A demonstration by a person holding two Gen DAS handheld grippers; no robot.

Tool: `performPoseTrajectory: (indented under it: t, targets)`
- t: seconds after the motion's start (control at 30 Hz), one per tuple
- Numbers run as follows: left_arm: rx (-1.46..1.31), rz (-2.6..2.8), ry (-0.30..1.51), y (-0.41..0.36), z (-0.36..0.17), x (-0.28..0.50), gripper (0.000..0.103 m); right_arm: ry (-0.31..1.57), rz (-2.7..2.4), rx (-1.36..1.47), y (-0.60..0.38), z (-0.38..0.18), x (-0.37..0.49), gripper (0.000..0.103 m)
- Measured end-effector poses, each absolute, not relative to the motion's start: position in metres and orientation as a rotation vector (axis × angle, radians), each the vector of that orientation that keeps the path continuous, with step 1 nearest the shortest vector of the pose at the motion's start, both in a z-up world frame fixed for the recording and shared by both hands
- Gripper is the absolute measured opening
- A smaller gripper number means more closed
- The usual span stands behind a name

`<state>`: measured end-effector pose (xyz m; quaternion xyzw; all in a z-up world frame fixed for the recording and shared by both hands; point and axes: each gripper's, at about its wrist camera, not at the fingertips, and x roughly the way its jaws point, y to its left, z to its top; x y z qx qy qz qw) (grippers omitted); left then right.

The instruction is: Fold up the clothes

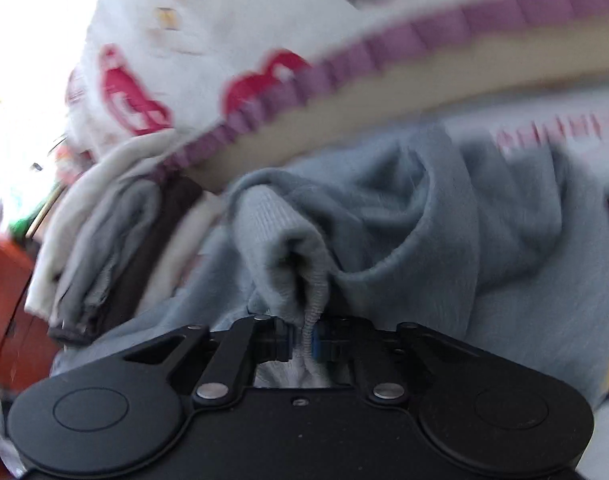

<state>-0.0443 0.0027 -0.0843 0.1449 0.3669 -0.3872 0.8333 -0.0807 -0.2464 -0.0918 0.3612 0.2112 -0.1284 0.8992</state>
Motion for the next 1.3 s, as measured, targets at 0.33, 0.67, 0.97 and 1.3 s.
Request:
performPoseTrajectory:
  t: [0.33, 0.67, 0.97, 1.3]
  targets:
    - [0.411, -0.9, 0.508, 0.021, -0.034, -0.098, 0.09, 0.19, -0.31, 0.65, -0.239, 0.012, -0.197, 0.011]
    - [0.538, -1.067, 0.556, -0.032, -0.099, -0.084, 0.103, 0.327, -0.485, 0.611, -0.256, -0.032, -0.21, 0.01]
    - [0.245, -1.251, 0.907, -0.044, -0.084, -0.02, 0.004, 0.37, -0.435, 0.57, -0.281, -0.042, -0.185, 0.01]
    - [0.068, -1.62, 0.798, -0.095, 0.1, -0.015, 0.003, 0.127, -0.439, 0.389, -0.316, 0.153, -0.273, 0.01]
